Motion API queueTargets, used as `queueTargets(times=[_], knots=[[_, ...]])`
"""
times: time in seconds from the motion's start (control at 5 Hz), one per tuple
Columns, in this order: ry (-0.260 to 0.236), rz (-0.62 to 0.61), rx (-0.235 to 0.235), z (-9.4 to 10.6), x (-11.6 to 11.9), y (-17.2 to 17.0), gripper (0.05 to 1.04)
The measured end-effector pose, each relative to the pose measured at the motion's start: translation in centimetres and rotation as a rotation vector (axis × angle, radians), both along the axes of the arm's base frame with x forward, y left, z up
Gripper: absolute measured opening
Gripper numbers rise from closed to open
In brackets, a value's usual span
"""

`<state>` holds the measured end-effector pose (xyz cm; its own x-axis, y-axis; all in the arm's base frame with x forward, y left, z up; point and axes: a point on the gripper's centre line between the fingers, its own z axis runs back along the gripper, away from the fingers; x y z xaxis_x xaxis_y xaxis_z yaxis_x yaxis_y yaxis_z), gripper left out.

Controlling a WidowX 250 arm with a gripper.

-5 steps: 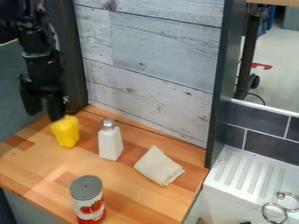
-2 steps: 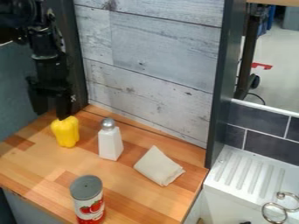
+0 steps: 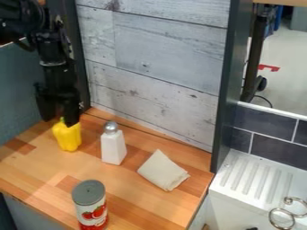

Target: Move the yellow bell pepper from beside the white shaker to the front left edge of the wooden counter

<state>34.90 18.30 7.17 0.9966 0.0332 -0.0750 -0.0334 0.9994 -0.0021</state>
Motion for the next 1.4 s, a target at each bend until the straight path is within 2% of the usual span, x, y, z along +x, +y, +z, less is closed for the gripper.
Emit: queueTargets(times=[0.2, 0.6, 0.8, 1.0, 1.2, 1.4], knots=[[0.02, 0.019, 0.005, -1.1, 0.3, 0.3, 0.945], [0.001, 0.018, 0.008, -0.6, 0.9, 0.1, 0.364], [-0.004, 0.015, 0.0, -0.6, 0.9, 0.0, 0.163], [0.022, 0.006, -0.013, -0.8, 0.4, -0.2, 0.115], [0.068, 0.006, -0.052, -0.5, -1.4, -0.8, 0.109], [0.081, 0.079, -0.066, 1.1, -4.4, 0.6, 0.109]])
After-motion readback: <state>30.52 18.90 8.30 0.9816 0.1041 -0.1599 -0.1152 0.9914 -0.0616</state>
